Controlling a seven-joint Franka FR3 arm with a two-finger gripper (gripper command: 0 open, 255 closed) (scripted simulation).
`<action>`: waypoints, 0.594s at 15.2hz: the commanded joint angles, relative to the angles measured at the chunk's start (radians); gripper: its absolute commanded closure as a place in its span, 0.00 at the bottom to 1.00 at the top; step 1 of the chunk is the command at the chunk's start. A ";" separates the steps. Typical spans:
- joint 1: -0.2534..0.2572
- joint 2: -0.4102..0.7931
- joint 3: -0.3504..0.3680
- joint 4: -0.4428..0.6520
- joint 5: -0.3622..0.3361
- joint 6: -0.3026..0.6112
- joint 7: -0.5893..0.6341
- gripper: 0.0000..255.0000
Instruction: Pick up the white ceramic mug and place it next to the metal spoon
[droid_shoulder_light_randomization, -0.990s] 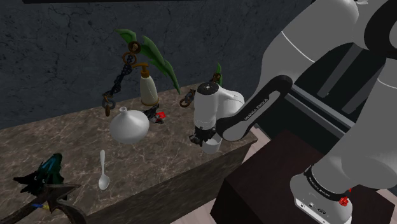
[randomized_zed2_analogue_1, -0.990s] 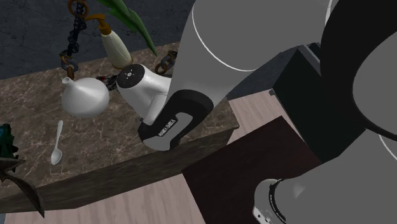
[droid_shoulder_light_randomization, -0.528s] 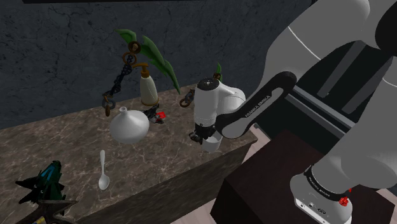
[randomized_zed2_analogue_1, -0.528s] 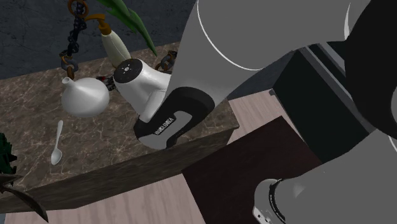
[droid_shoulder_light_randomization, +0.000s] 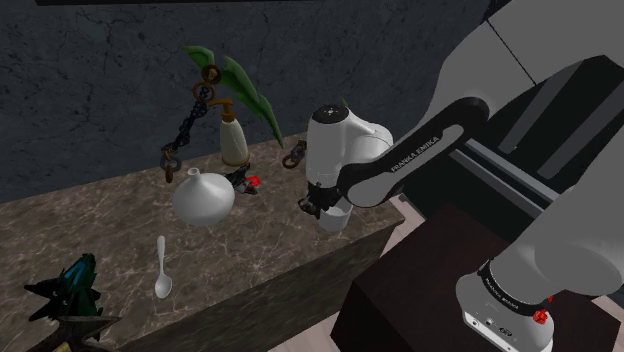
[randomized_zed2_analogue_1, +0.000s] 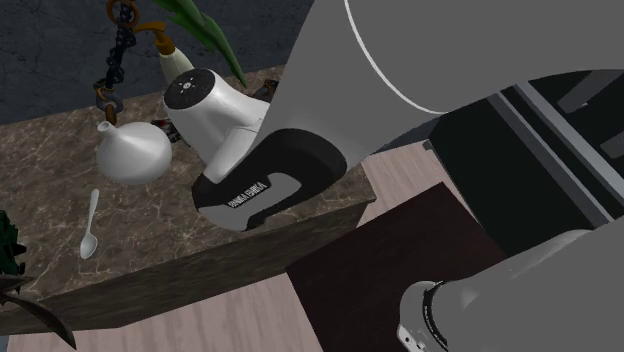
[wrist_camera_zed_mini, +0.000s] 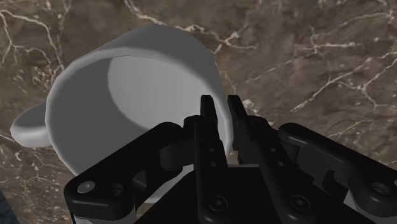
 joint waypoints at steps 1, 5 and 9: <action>-0.003 -0.025 0.007 0.006 0.026 -0.027 -0.020 1.00; -0.007 -0.076 0.016 0.014 0.073 -0.078 -0.056 1.00; -0.007 -0.123 0.019 0.026 0.113 -0.131 -0.087 1.00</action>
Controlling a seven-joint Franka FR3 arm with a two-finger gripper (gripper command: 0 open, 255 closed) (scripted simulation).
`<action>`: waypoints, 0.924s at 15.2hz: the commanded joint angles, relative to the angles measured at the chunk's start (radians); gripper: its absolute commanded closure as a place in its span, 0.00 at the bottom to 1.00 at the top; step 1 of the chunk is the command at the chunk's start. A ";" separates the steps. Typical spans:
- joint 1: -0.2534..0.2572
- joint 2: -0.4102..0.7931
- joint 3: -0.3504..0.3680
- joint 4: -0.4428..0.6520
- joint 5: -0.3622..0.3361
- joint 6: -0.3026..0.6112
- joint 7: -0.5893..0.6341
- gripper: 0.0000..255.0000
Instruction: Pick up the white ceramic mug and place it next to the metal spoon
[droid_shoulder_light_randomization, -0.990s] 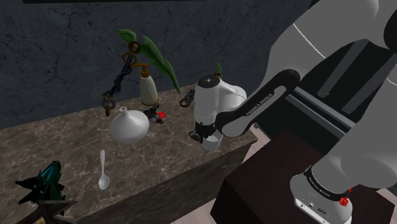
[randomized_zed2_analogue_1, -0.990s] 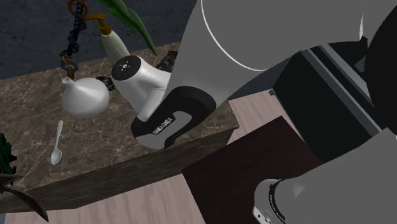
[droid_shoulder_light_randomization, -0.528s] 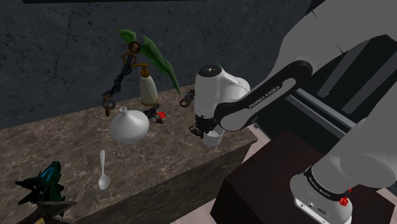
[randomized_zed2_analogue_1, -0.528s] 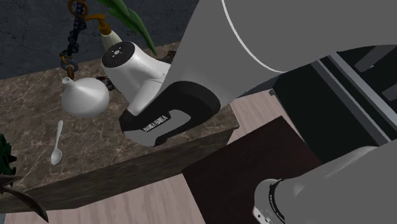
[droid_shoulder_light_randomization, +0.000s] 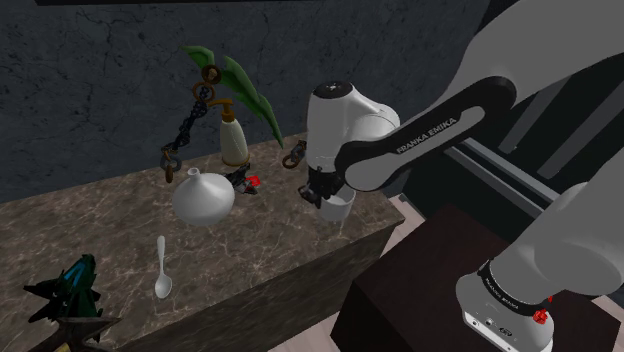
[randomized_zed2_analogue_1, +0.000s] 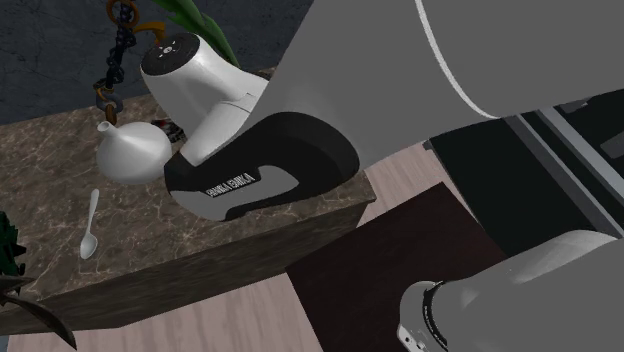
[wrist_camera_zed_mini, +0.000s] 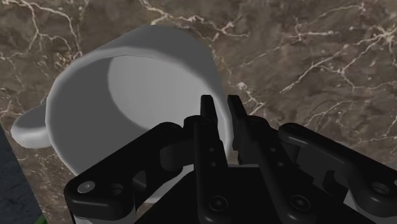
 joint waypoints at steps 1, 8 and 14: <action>0.001 -0.027 0.003 0.005 0.022 -0.028 -0.014 1.00; 0.004 -0.095 0.000 0.035 0.070 -0.118 -0.054 1.00; 0.065 0.066 0.065 0.217 -0.025 -0.171 0.131 1.00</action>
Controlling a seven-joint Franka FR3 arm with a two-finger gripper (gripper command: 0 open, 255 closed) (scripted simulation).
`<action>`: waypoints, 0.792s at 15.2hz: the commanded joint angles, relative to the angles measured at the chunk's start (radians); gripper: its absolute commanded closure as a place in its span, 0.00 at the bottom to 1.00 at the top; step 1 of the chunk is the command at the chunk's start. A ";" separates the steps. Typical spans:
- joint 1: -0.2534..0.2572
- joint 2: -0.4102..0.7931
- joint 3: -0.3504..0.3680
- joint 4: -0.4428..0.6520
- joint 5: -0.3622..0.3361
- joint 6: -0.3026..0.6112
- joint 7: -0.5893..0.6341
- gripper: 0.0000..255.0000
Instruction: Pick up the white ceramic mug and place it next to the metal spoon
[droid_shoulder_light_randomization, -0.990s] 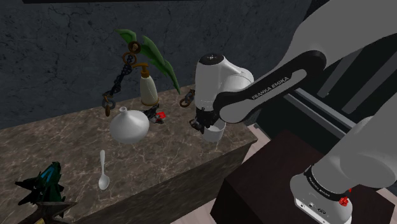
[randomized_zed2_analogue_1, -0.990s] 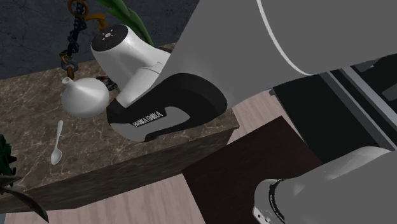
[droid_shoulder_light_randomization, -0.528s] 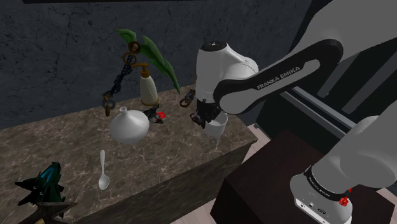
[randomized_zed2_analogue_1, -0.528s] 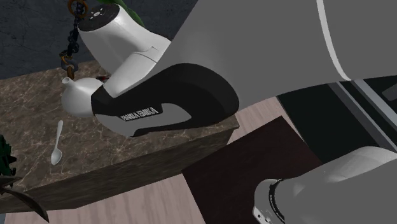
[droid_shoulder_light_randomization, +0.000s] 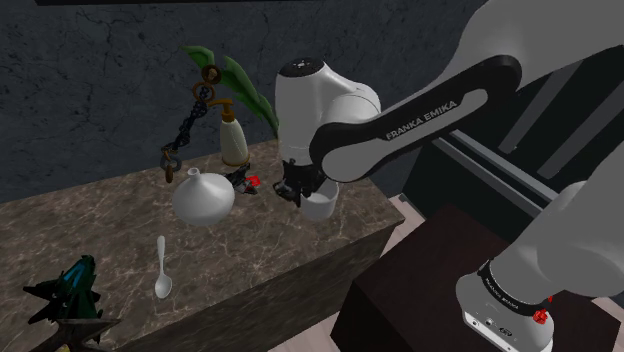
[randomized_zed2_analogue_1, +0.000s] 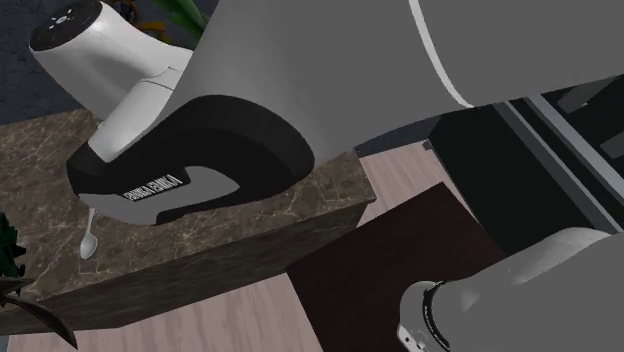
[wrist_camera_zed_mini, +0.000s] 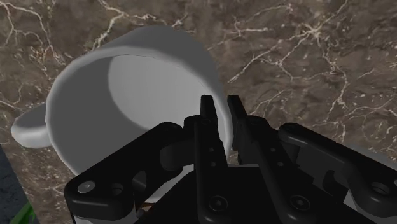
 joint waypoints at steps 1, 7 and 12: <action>0.025 0.059 0.016 0.065 -0.037 -0.020 0.063 1.00; 0.132 0.246 0.033 0.296 -0.142 -0.108 0.220 1.00; 0.233 0.398 0.023 0.493 -0.211 -0.181 0.307 1.00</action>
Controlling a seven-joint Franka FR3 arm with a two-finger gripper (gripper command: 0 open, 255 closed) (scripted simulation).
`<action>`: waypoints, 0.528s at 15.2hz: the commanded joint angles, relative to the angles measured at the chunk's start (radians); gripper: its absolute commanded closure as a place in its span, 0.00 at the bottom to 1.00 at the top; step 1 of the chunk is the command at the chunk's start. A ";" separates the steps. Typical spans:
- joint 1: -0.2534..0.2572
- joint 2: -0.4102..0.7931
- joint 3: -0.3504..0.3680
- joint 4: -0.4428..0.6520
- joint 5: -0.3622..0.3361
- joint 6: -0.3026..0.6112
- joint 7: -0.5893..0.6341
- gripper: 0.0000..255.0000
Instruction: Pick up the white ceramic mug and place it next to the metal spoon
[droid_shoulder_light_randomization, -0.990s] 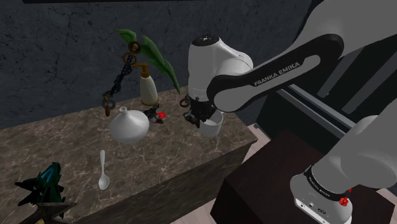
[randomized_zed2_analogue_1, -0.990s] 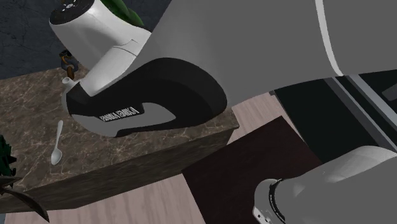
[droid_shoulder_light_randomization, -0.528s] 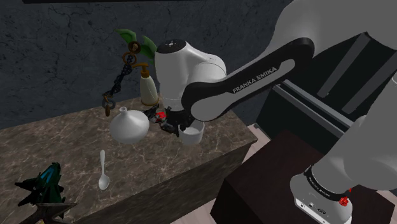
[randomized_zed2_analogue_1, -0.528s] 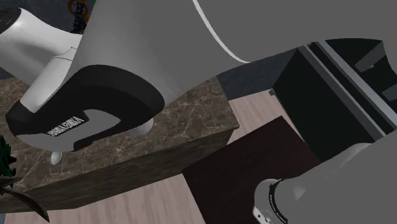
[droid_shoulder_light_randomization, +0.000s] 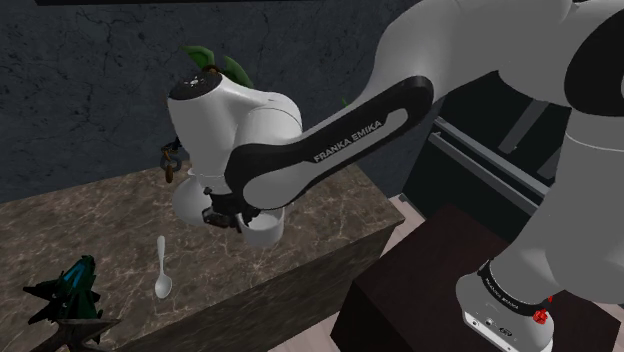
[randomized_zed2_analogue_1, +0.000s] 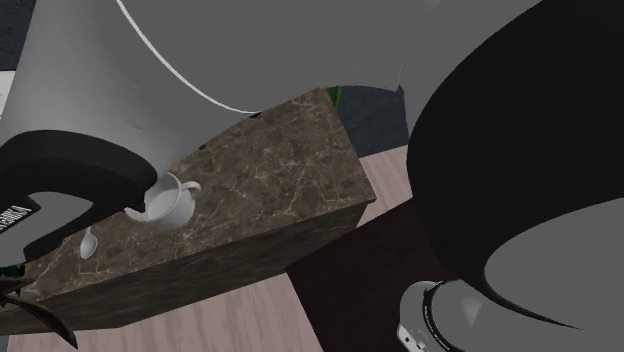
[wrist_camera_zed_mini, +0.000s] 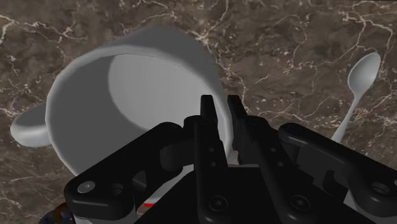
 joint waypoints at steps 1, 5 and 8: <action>0.019 0.037 -0.007 0.027 -0.019 0.004 0.019 1.00; 0.026 0.063 -0.018 0.009 -0.037 0.044 0.032 1.00; 0.031 0.085 -0.026 -0.001 -0.052 0.074 0.042 1.00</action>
